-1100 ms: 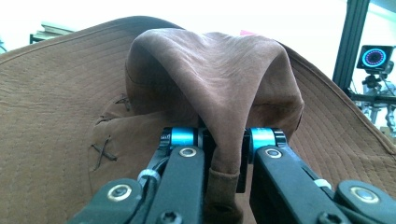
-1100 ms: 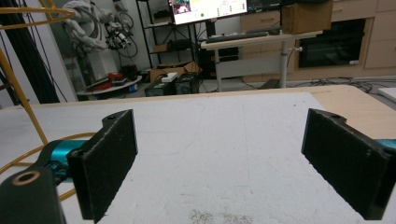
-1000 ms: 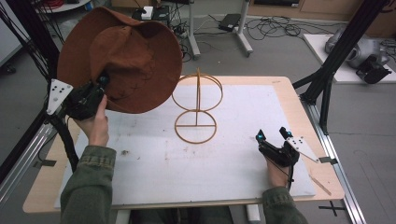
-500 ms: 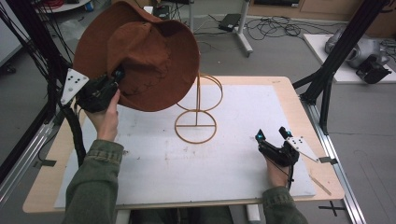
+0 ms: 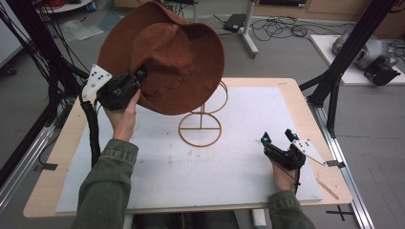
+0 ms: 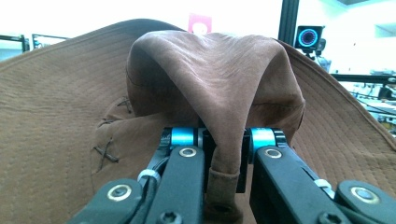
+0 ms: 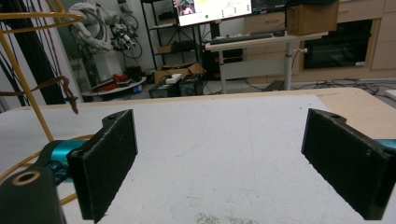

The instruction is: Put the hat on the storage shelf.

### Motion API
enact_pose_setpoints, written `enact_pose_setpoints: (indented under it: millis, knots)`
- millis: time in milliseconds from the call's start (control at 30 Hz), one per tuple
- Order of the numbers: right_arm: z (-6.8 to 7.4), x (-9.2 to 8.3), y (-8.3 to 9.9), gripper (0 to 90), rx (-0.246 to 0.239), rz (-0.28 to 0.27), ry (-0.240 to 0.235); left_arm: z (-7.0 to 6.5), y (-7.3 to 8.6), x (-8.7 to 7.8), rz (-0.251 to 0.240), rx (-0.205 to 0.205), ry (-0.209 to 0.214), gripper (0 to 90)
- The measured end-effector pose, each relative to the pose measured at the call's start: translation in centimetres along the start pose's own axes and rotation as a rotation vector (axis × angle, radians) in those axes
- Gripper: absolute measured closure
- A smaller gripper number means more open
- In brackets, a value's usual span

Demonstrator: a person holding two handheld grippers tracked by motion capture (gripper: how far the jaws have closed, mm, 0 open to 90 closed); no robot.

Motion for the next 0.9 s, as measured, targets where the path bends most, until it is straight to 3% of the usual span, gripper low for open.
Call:
enact_pose_setpoints:
  millis: [333, 467, 800, 900]
  knots:
    - [0.0, 0.1, -0.1, 9.8, -0.014, -0.011, -0.004, -2.3, -1.0, 2.1, 0.024, -0.003, 0.111, 87.4]
    - [0.0, 0.1, -0.1, 9.8, -0.014, -0.011, -0.003, -3.3, -1.4, 3.1, 0.046, 0.022, 0.133, 87.4]
    - [0.1, 0.1, 0.0, 9.8, -0.006, -0.003, -0.009, -4.2, -1.6, 4.7, 0.091, 0.016, 0.163, 87.3]
    - [0.1, 0.1, 0.0, 9.8, -0.005, -0.004, -0.011, -4.1, -1.9, 5.3, 0.128, 0.010, 0.167, 87.3]
Point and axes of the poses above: each handheld gripper's, and its own axes: x roughly forward along the jaws, y roughly out of its underside, z roughly to its left, the point moved 2 cm from there along x, roughly forward along the jaws, and after that the axes turned 11 degrees about z, right-handed, at the moved point
